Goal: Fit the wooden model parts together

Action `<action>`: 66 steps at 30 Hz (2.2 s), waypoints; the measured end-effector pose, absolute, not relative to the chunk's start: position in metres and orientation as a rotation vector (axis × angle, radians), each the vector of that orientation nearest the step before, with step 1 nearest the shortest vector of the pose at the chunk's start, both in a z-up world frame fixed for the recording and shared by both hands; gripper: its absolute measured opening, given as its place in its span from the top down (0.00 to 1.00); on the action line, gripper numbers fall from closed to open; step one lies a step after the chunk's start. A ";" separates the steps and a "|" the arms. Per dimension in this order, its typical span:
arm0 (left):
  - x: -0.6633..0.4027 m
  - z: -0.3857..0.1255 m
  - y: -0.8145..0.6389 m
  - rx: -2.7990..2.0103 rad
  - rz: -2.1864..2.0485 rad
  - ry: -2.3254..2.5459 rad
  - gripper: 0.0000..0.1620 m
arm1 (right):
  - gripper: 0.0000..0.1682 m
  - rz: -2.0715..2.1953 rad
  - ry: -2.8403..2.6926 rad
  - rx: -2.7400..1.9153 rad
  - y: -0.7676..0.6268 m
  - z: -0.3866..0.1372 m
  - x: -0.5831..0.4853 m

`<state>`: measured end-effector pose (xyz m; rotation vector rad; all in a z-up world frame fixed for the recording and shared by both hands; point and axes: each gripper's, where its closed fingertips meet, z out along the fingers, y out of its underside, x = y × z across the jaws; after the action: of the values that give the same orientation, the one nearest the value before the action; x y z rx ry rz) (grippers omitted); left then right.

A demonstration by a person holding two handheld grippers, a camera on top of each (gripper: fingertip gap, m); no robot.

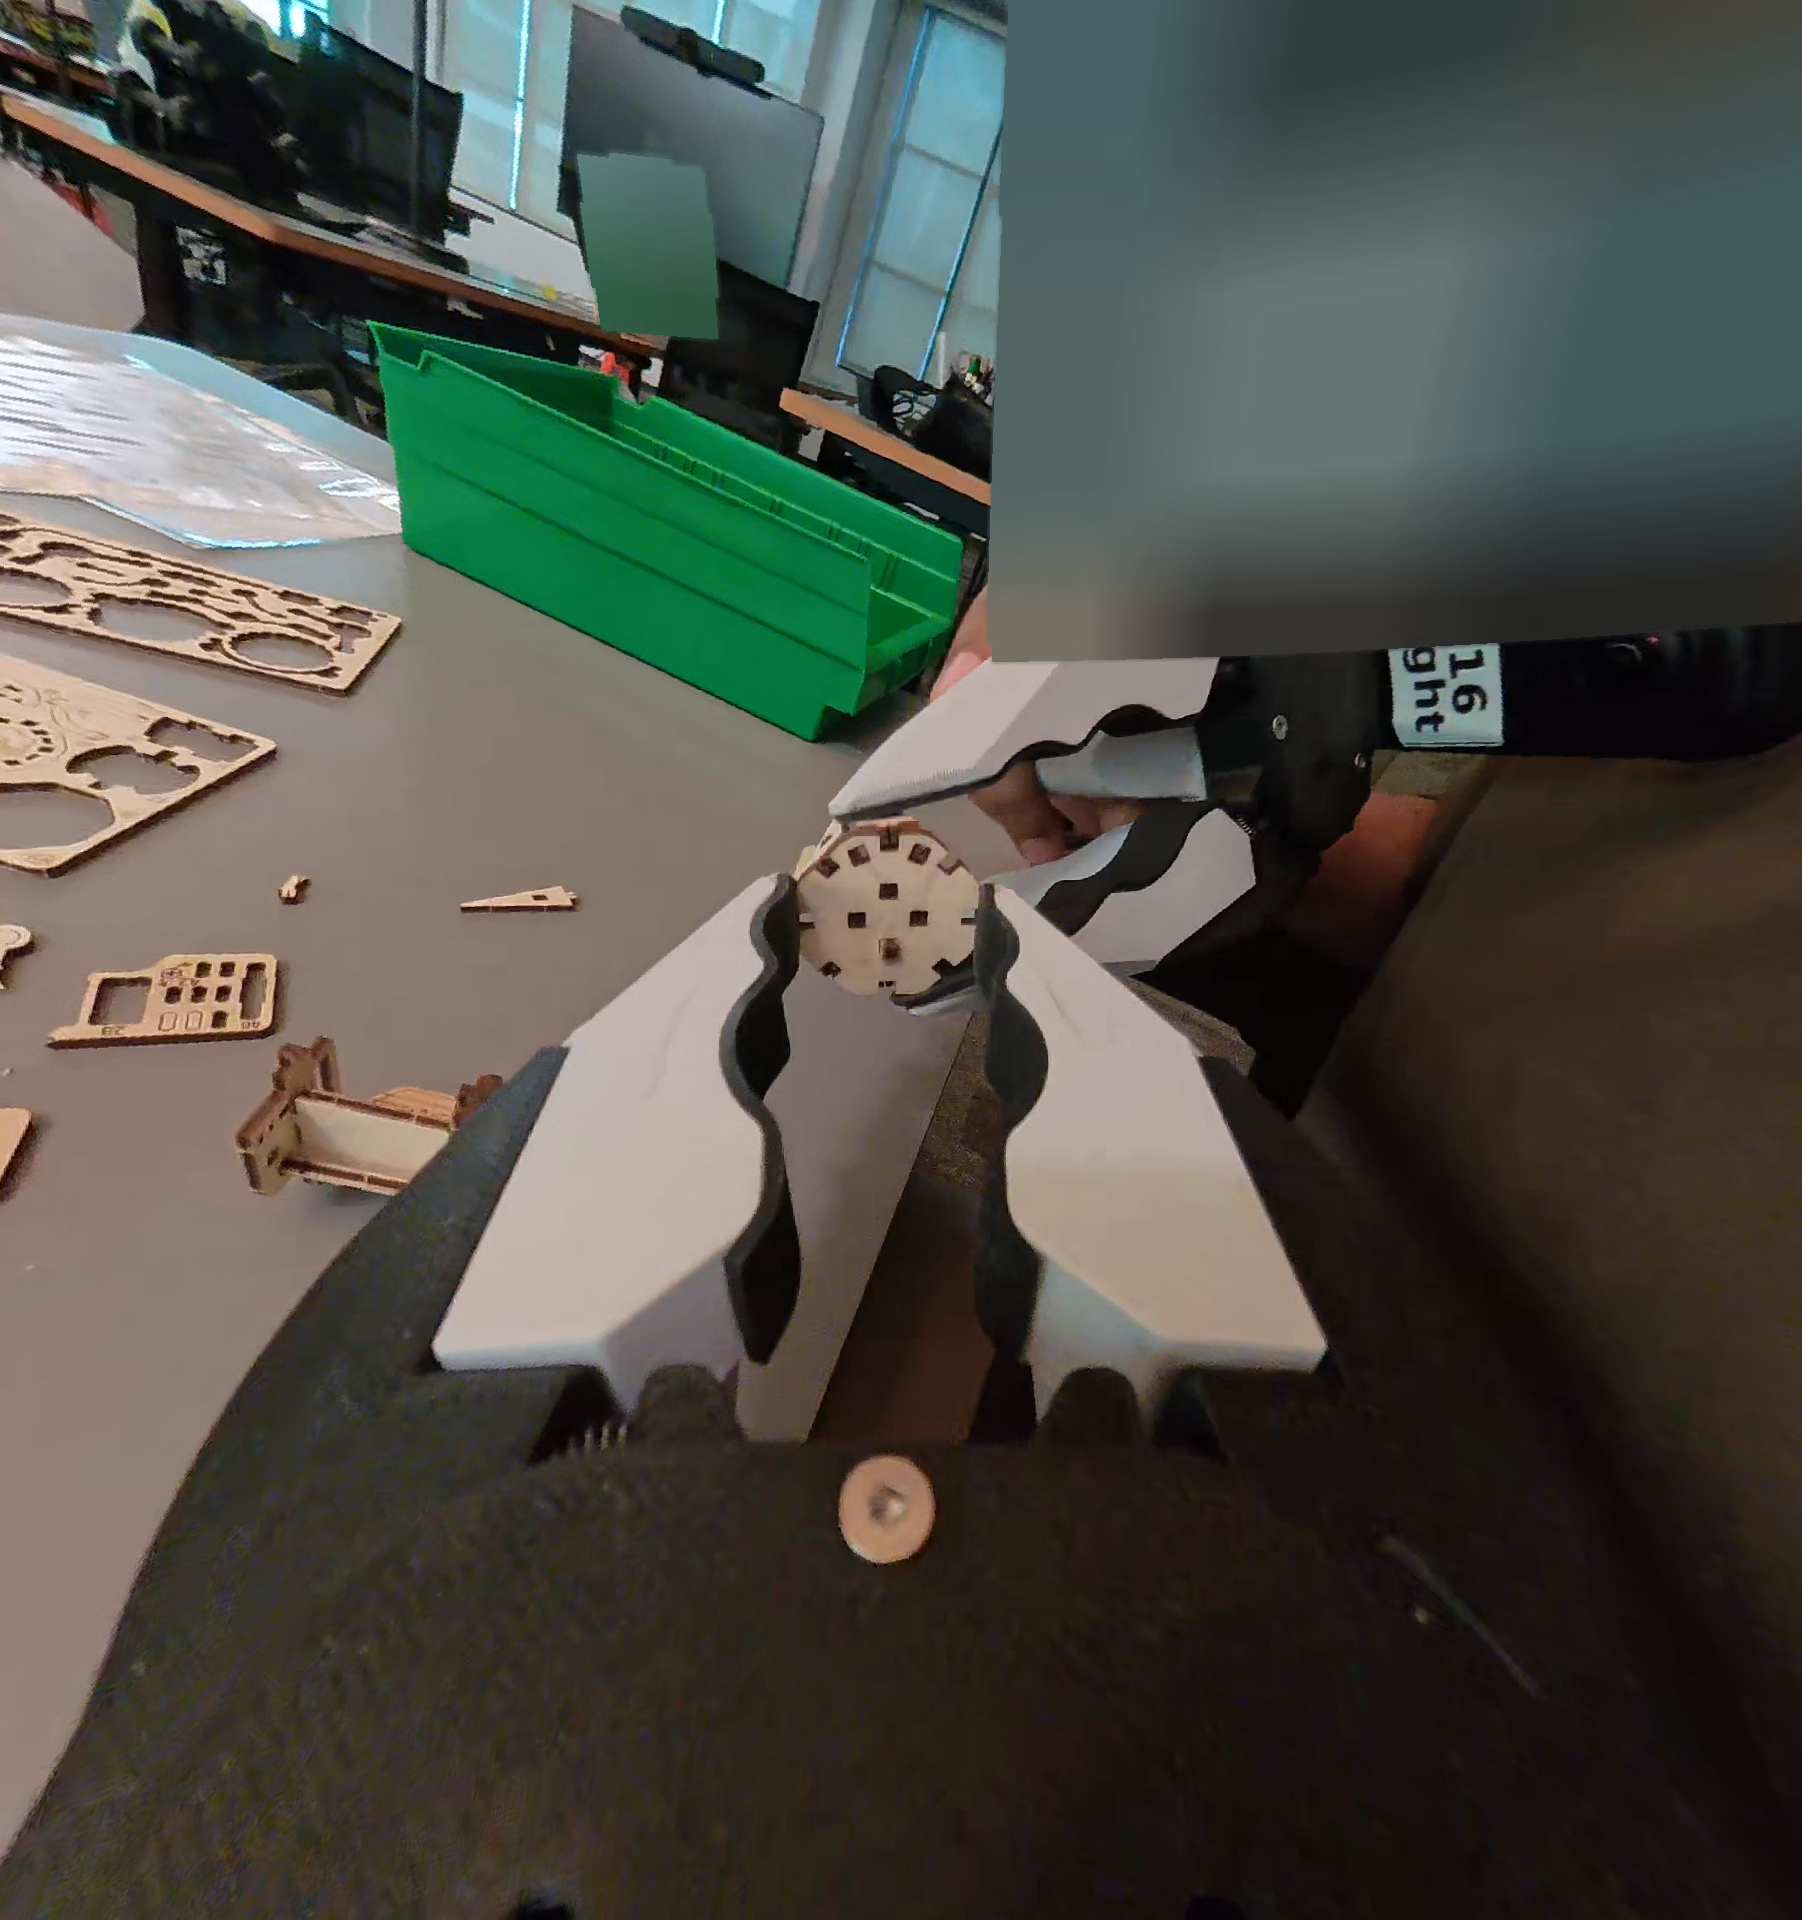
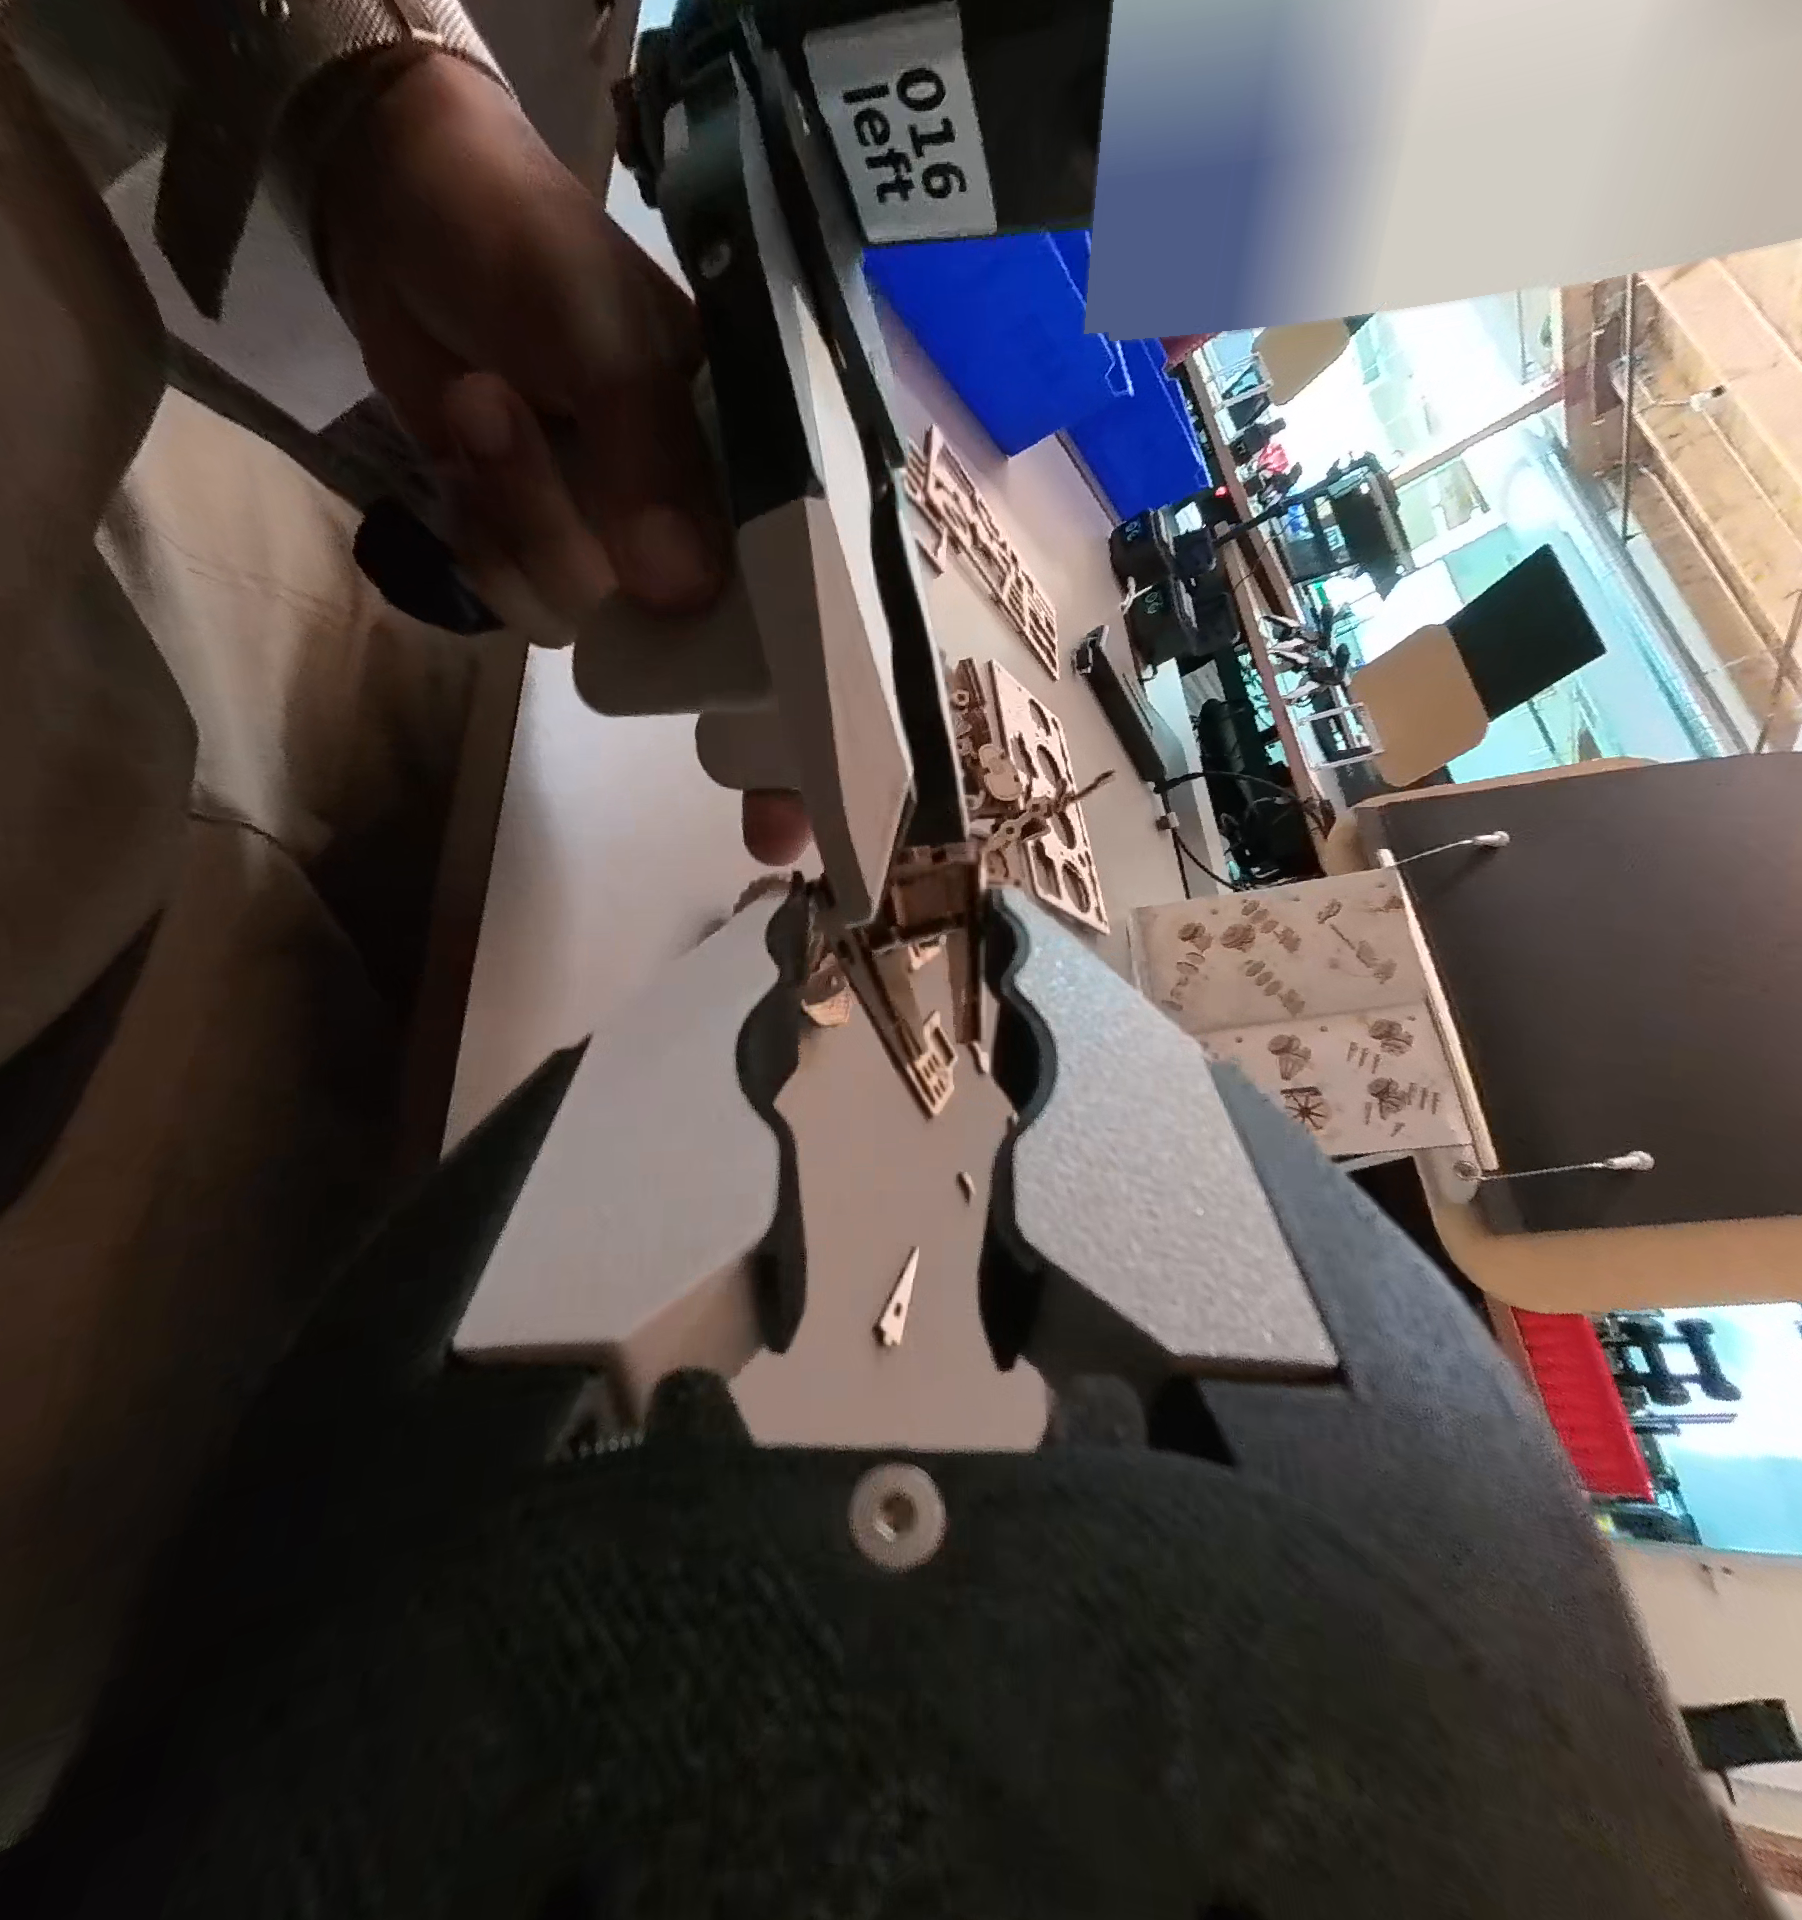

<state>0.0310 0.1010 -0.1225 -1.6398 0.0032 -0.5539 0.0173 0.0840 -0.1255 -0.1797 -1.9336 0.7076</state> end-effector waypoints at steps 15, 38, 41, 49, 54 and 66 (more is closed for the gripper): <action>0.020 -0.122 0.103 -1.609 -0.690 -0.152 0.81 | 0.81 0.645 -1.829 -0.153 0.086 -0.122 0.011; 0.020 -0.137 0.108 -1.682 -0.721 -0.215 0.81 | 0.82 0.712 -1.925 -0.256 0.089 -0.137 0.009; 0.012 -0.130 0.106 -1.627 -0.729 -0.242 0.81 | 0.73 0.760 -1.879 -0.312 0.095 -0.127 0.008; 0.013 -0.118 0.100 -1.578 -0.623 -0.138 0.81 | 0.73 0.866 -1.835 -0.398 0.093 -0.114 0.010; 0.019 -0.114 0.101 -1.563 -0.617 -0.119 0.81 | 0.78 0.858 -1.844 -0.358 0.084 -0.115 0.012; 0.020 -0.111 0.103 -1.533 -0.645 -0.172 0.81 | 0.81 0.833 -1.845 -0.387 0.093 -0.115 0.011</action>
<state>0.0198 0.1027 -0.1109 -1.5335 -0.1724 -0.6448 0.0109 0.0931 -0.1152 -0.3873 -1.8448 0.8329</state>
